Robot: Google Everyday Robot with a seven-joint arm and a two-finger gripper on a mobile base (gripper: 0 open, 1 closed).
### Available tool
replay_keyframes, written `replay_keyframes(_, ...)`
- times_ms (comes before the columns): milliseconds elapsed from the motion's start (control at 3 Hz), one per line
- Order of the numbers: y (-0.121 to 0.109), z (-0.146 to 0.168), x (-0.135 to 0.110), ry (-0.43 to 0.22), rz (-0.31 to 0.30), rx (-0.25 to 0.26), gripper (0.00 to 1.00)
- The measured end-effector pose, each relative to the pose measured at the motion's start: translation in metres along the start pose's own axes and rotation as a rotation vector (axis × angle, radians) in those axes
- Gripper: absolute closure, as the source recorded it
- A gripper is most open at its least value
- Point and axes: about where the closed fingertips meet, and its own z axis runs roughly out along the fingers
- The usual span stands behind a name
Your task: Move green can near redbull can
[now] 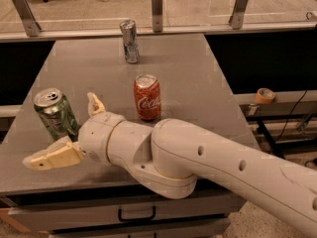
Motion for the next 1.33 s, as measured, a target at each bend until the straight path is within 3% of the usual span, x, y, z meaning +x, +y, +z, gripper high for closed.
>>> replay_keyframes(667, -0.004, 0.023, -0.005, -0.017, -0.052, -0.050, 0.00)
replay_keyframes(1000, -0.008, 0.032, -0.005, -0.038, -0.067, -0.063, 0.17)
replay_keyframes(1333, -0.009, 0.040, -0.005, -0.063, -0.078, -0.085, 0.41)
